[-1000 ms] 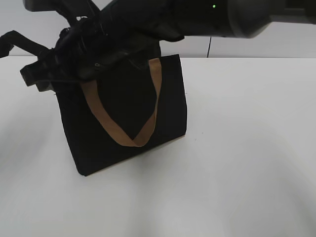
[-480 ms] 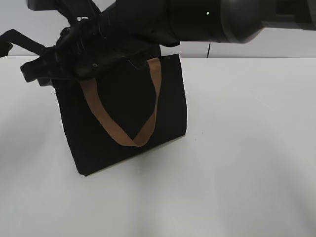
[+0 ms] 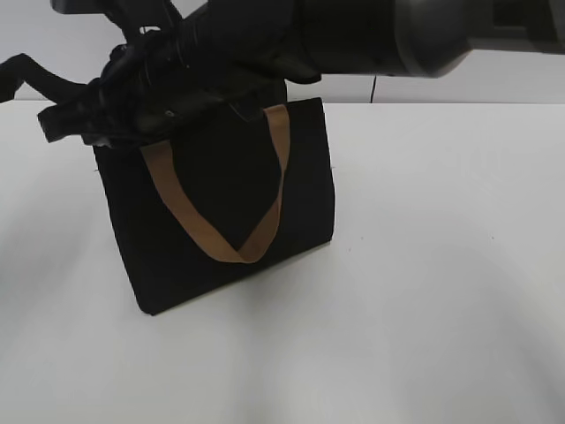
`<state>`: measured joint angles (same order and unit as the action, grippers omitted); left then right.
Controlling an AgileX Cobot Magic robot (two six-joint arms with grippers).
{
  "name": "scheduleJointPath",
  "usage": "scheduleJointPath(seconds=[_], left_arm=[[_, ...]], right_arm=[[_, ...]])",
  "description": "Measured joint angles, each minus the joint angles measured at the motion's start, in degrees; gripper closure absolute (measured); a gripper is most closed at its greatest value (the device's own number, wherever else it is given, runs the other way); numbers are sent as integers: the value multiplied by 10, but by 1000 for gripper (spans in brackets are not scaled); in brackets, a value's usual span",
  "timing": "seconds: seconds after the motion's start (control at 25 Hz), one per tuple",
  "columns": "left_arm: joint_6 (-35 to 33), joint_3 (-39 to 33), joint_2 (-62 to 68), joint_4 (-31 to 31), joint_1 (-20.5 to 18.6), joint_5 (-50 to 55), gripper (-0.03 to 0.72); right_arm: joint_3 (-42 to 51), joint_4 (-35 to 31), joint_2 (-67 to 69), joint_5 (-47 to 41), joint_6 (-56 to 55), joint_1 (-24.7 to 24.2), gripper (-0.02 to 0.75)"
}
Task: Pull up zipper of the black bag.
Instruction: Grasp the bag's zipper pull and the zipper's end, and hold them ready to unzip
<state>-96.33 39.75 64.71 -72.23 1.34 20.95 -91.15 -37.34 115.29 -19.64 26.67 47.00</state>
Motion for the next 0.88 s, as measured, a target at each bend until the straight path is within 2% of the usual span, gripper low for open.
scheduleJointPath(seconds=[0.2,0.48,0.64,0.88], left_arm=[[0,0,0,9,0,0,669],[0,0,0,65,0,4,669],[0,0,0,96,0,13,670],[1,0,1,107,-3,6,685]], right_arm=[[0,4,0,-37,-1,-1,747],[0,29,-16,-96,-1,-9,748],[0,27,-33,-138,-17,-37,748],[-7,25,-40,-197,-26,-98,748]])
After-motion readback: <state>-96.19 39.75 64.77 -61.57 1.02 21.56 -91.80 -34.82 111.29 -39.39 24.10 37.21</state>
